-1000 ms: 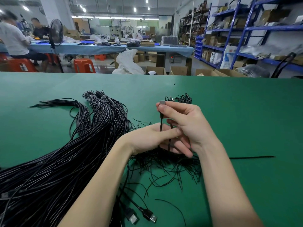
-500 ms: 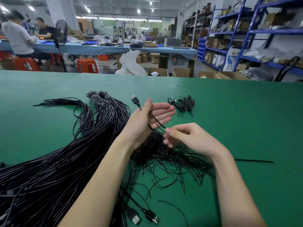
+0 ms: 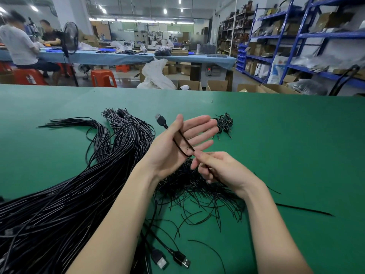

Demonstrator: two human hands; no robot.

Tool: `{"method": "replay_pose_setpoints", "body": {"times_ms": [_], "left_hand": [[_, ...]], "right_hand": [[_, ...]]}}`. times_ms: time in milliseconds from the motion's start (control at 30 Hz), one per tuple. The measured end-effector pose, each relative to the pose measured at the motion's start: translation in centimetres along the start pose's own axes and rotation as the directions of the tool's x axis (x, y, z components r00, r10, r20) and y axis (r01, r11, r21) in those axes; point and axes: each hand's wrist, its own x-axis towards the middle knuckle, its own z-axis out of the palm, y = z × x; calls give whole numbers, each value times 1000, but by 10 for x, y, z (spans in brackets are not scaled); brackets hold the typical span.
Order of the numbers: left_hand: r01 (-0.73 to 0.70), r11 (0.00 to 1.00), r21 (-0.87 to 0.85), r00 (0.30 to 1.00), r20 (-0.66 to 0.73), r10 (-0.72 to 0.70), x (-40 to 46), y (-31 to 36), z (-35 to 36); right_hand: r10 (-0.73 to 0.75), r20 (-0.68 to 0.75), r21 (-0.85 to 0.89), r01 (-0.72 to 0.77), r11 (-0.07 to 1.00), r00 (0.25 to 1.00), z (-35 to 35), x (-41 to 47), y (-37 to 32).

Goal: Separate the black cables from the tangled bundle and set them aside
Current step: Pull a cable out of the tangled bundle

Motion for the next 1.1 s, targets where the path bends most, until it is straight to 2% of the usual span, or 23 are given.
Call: {"method": "replay_pose_setpoints", "body": {"times_ms": [67,233,367,467,600,667,733,767,800,900,967,1033,1100], "left_hand": [[-14,1000,15,1000,15,13,1,-1,0],[18,996,92,996,88,-27,0,-2,-1],[94,981,167,983,138,-117,-6,6,-4],[184,937,298,953,179,-244,-11,9,-2],[334,815,473,841,240,-484,-16,18,5],[399,696,596,800,144,-582,-17,22,7],[435,503,747,778,-30,-628,-14,19,10],[438,446,781,789,-96,-607,-12,15,11],[434,444,784,819,-137,-558,-10,11,11],[349,525,776,927,-203,-315,-2,6,7],[298,534,791,954,-260,-148,1,6,-3],[260,571,778,950,-312,-7,2,7,-12],[166,708,687,951,-302,69,4,6,-16]], "right_hand": [[-3,15,36,3,999,1000,0,-1,1],[9,12,-83,-8,997,1000,-6,2,1],[55,-32,-201,-60,978,998,-15,-7,3],[1,-107,-314,-35,949,994,-23,-12,-5],[-75,-98,-449,24,893,992,-31,-13,-20],[-74,-82,-401,35,915,994,-32,-15,-28],[-104,-83,-405,62,912,991,-31,-15,-38],[-133,-106,-448,72,891,986,-29,-13,-43],[-176,-146,-490,83,868,974,-26,-11,-46],[-370,-344,-509,160,846,863,-17,-3,-51],[-392,-416,-417,211,884,821,-11,0,-48],[-274,-380,-194,213,958,884,-3,1,-41],[-120,-253,60,140,988,960,5,1,-30]]}}
